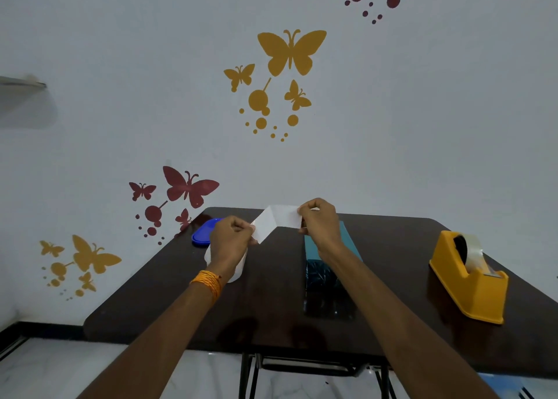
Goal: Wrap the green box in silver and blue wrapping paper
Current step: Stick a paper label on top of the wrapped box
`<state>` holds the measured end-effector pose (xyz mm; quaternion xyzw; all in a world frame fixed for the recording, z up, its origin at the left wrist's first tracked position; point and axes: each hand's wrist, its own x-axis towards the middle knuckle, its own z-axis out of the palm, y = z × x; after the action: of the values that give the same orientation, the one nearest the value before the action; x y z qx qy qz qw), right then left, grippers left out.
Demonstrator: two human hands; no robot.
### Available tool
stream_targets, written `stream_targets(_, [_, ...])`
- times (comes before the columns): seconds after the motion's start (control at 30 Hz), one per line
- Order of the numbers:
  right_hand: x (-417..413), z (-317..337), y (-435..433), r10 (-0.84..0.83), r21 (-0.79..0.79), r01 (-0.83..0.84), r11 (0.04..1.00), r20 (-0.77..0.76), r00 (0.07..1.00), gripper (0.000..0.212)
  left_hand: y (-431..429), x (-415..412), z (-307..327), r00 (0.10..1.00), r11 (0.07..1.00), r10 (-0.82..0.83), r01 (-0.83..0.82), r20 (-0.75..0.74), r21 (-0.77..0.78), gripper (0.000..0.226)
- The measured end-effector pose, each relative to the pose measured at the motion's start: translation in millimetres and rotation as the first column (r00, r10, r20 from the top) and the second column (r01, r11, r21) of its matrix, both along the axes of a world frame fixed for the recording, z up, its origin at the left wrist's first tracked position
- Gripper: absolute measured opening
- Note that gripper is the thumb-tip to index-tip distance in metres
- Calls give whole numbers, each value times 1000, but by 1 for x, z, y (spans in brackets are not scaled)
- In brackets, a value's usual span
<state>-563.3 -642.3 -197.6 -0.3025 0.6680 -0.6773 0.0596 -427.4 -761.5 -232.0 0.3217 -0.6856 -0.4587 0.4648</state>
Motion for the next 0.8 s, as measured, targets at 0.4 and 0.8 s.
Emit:
stream_targets(0.4, [-7,-5,20,-234,-111,210,971,-277,932,7,6,-10,-25,795,926,205,32,571,-377,11])
stream_targets(0.8, [2,-20,19,-299,-117,282,952,-539,788,7,30,-5,-2,944,959,55,41,325,-281,20])
